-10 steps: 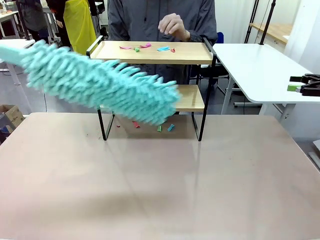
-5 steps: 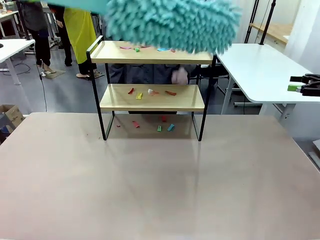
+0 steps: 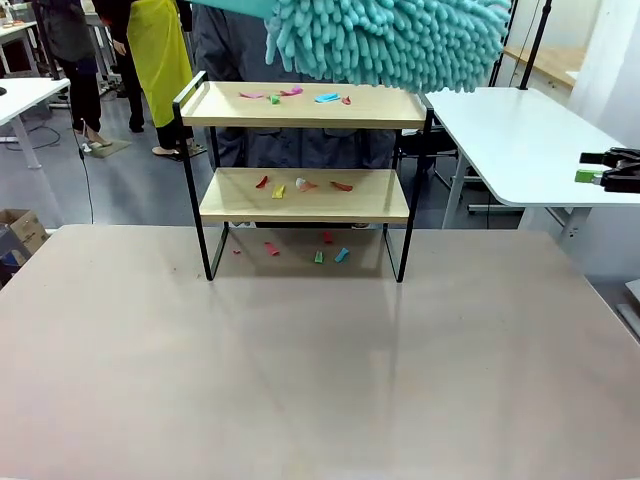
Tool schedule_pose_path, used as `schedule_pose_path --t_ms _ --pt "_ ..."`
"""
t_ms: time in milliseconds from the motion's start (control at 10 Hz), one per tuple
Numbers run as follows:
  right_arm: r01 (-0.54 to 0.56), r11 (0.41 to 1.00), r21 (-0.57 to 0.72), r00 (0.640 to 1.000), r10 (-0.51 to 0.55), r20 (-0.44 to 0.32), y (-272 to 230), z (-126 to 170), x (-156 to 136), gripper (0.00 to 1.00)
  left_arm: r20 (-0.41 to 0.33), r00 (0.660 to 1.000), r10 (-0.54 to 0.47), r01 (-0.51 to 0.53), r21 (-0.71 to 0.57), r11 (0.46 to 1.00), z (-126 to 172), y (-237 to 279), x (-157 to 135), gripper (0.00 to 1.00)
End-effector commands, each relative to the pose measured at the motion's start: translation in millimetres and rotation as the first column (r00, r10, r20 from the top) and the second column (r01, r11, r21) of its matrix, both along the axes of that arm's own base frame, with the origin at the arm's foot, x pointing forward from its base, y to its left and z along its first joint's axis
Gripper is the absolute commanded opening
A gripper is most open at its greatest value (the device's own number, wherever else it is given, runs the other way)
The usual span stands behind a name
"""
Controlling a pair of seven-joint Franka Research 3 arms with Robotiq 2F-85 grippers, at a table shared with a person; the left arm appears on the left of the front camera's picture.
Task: Clean the shelf.
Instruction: Clean the specific section of the Shelf indicated by the human with the Duster.
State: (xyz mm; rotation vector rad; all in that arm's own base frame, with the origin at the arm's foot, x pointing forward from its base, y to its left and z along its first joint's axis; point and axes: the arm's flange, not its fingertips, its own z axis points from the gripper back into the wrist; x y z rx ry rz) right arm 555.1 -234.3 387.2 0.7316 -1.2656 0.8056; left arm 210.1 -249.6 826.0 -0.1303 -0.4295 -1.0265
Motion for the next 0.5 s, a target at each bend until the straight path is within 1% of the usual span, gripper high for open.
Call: schedule_pose_path --t_ms 0,100,200,300,400 --pt "0.001 1.0 -0.004 1.0 -0.001 0.002 1.5 2.2 0.7 1.0 0.011 1.0 -0.007 0.007 -0.008 1.0 0.0 9.4 -3.7 0.13" --pt "0.001 1.0 -0.004 1.0 -0.001 0.002 1.5 2.2 0.7 1.0 0.0 1.0 0.0 0.0 0.0 1.0 0.0 0.0 0.0 0.13" --pt "0.001 1.0 -0.004 1.0 -0.001 0.002 1.5 2.2 0.7 1.0 0.002 0.999 0.052 -0.052 -0.05 0.997 -1.7 -28.1 -4.7 0.13" --pt "0.001 1.0 -0.004 1.0 -0.001 0.002 1.5 2.2 0.7 1.0 0.008 0.984 0.179 -0.178 -0.056 0.982 -3.5 -61.9 1.0 0.13" --pt "0.001 1.0 -0.004 1.0 -0.001 0.002 1.5 2.2 0.7 1.0 0.0 0.956 0.294 -0.293 -0.07 0.953 -6.2 -90.5 10.2 0.13"
